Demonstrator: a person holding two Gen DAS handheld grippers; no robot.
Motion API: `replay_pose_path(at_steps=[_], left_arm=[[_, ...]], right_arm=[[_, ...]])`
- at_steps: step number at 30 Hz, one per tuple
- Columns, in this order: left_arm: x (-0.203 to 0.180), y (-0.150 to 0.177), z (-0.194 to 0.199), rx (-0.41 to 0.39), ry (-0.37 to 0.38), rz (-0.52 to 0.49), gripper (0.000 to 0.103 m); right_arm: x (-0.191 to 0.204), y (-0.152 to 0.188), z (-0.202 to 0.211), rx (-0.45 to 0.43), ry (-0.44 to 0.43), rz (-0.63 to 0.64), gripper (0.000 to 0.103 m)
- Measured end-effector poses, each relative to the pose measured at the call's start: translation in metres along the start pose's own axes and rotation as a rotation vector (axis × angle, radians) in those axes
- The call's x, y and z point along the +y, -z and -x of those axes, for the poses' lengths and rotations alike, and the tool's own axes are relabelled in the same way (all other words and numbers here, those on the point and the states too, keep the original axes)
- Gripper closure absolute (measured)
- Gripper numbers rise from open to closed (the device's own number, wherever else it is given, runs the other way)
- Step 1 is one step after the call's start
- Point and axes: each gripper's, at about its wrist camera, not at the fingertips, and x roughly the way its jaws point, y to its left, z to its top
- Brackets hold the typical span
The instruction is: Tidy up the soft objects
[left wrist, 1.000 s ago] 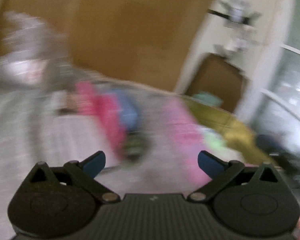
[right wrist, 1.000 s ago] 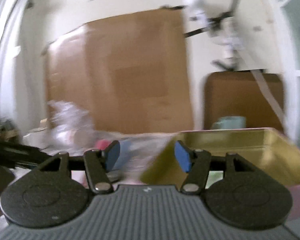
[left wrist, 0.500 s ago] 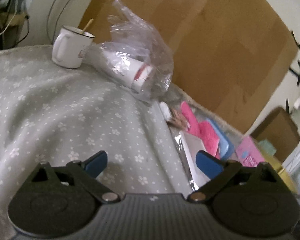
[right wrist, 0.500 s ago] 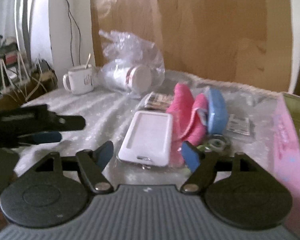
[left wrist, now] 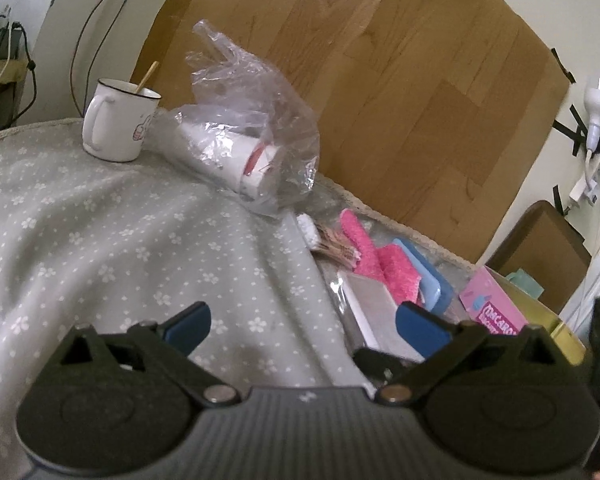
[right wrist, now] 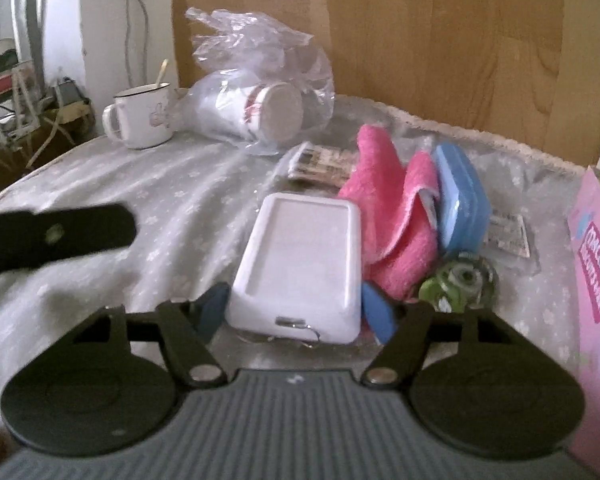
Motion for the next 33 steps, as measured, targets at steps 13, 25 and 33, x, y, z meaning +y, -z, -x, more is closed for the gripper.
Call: replay_pose_path(at_steps=[13,25,33], left_arm=[[-0.003,0.001,-0.005,0.05,0.036,-0.015,0.001],[-0.017,0.003,-0.013,0.133,0.089,-0.063,0.001],[-0.093,0.028,-0.02,0.27,0.257,-0.183,0.001]], right_arm=[[-0.05,0.068,0.118,0.031,-0.207,0.199,0.027],[-0.078,0.108,0.172,-0.127,0.068,0.035,0.021],[-0.079,0.117,0.165,-0.088,0.065,0.036,0.021]])
